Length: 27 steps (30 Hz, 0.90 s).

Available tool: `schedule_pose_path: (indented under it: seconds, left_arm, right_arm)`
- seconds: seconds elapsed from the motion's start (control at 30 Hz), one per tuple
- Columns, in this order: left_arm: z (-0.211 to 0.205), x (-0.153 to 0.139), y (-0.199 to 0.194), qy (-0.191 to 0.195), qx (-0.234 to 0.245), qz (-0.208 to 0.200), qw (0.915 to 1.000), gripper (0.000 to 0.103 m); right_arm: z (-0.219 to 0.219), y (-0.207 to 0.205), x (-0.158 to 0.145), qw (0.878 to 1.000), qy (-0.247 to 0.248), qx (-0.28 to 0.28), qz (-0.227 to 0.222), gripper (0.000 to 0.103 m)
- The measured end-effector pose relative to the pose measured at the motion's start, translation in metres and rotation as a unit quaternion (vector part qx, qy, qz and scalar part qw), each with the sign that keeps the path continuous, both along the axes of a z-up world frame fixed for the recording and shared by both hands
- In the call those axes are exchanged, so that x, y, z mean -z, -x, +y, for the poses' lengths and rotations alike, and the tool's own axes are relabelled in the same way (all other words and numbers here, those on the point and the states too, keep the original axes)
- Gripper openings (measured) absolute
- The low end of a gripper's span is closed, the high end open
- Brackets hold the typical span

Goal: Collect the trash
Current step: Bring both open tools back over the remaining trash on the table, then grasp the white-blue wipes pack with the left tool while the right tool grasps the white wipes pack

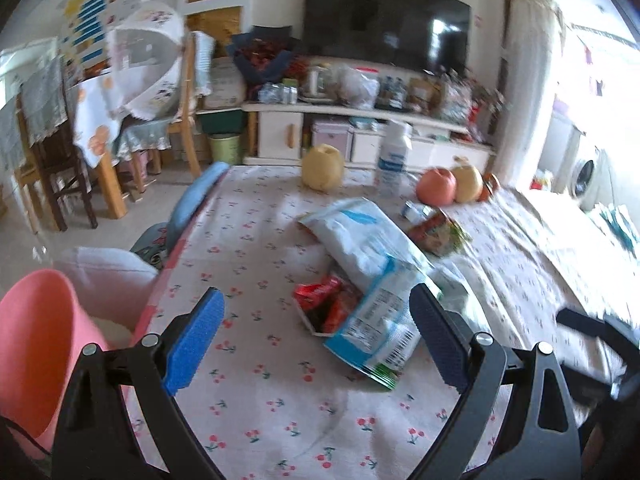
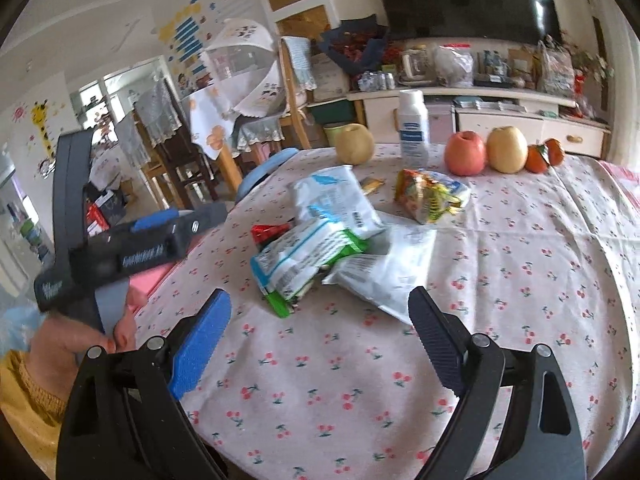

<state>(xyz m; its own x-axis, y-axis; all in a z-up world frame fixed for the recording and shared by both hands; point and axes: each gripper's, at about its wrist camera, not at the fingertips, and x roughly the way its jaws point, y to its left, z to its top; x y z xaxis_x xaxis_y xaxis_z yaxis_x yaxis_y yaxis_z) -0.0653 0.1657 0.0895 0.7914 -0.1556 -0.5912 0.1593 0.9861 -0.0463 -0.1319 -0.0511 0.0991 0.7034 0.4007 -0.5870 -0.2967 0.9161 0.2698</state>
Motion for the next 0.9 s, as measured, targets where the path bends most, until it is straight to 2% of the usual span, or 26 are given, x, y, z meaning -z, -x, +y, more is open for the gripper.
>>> schedule_pose_path:
  seconds: [0.33,0.57,0.9]
  left_arm:
    - [-0.042,0.028,-0.005,-0.055,0.065,0.037,0.9957,0.094]
    - [-0.058,0.041,-0.016,-0.095,0.074,0.049,0.9915,0.094]
    - [-0.073,0.053,-0.03,-0.133,0.081,0.056,0.9862,0.093]
  right_arm:
    - [-0.042,-0.028,0.01,0.998,-0.025,0.037,0.047,0.089]
    - [-0.05,-0.049,0.023,0.996,-0.036,0.03,0.081,0.089]
    - [-0.035,-0.077,0.041,0.994,-0.026,-0.002,0.11,0.089]
